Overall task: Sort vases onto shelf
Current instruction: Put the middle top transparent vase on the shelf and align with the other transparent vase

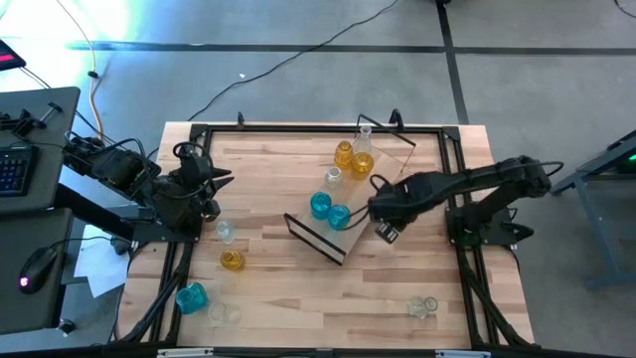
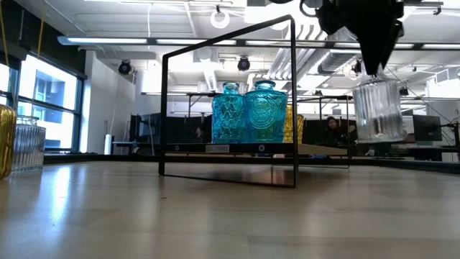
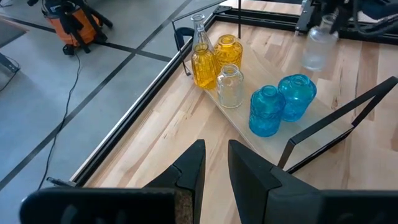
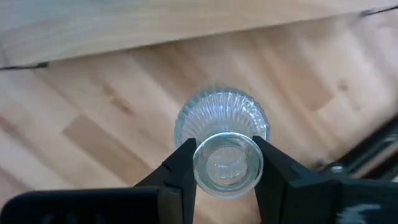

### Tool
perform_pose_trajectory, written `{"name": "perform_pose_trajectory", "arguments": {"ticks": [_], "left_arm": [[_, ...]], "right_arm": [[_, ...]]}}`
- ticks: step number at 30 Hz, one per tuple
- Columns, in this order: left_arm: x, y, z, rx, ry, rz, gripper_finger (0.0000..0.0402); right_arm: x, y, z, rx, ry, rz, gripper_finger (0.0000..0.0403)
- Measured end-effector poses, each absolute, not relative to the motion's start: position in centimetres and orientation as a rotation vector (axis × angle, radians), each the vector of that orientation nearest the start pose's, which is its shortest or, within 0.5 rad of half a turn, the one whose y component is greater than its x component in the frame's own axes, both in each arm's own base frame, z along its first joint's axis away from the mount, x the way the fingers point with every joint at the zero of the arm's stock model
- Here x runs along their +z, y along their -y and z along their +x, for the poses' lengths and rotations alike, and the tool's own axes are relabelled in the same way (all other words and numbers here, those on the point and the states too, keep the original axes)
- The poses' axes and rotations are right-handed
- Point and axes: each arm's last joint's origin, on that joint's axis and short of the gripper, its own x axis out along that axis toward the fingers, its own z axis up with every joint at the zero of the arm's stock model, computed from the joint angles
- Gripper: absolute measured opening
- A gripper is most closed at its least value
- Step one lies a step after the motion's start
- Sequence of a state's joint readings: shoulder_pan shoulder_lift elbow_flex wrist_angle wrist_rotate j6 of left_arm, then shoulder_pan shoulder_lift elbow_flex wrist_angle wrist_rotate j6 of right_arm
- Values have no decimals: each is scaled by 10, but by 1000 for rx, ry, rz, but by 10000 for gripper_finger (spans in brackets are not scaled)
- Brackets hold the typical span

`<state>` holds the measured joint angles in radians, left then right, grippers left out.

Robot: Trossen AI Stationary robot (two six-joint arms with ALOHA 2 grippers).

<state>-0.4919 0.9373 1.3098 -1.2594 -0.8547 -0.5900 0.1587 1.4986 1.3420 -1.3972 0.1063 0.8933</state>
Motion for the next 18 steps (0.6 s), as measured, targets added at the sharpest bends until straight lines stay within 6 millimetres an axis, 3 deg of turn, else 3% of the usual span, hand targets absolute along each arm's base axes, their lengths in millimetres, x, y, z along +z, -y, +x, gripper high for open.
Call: {"name": "perform_pose_trajectory", "arguments": {"ticks": [10, 18], "left_arm": [[394, 40, 120, 520, -560, -6, 60], [394, 40, 121, 498, -574, -25, 60]], "right_arm": [[305, 15, 255, -689, -1377, 430, 92], [322, 58, 238, -726, -1274, 448, 92]]}}
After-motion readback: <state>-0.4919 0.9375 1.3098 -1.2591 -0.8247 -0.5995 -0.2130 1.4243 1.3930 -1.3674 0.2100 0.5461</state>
